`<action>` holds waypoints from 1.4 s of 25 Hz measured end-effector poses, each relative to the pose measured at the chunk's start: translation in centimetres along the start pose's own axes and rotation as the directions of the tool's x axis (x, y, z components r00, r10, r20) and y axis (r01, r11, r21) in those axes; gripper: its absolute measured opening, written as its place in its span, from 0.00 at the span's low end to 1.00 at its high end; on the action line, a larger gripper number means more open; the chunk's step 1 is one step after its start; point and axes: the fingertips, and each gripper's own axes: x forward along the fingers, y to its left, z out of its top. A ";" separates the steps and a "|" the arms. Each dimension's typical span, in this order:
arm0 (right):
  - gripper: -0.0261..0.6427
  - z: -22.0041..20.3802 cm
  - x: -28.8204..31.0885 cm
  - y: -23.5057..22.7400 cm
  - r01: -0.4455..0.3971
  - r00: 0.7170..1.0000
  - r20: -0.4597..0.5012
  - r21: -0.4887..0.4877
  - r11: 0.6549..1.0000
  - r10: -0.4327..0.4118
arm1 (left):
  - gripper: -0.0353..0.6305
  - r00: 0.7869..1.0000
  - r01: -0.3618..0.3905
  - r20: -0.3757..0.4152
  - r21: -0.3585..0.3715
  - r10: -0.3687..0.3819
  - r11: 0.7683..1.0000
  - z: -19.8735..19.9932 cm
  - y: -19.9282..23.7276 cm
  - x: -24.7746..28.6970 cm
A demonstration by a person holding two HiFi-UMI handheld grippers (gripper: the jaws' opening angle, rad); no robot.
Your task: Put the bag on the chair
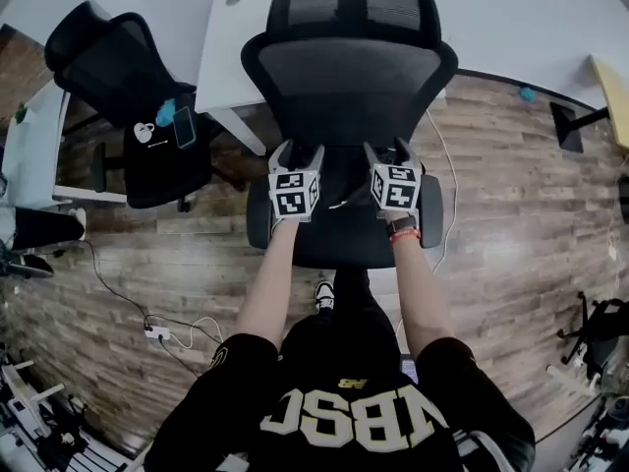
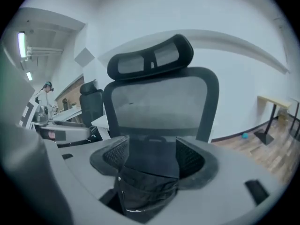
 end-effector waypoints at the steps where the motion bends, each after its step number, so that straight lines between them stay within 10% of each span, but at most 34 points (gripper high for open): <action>1: 0.50 1.6 -0.5 0.3 0.000 1.000 0.028 -0.014 1.000 0.000 | 0.53 1.000 0.000 0.025 0.005 0.000 1.000 1.4 -0.1 -0.5; 16: 0.30 23.0 -12.3 4.2 0.091 0.895 0.445 -0.126 0.988 -0.026 | 0.38 0.910 -0.067 0.415 0.135 0.005 0.989 22.5 -1.6 -11.2; 35: 0.05 25.1 -19.0 6.4 0.144 0.838 0.542 -0.116 0.983 -0.059 | 0.07 0.866 -0.130 0.499 0.148 0.040 0.980 25.4 -1.6 -18.3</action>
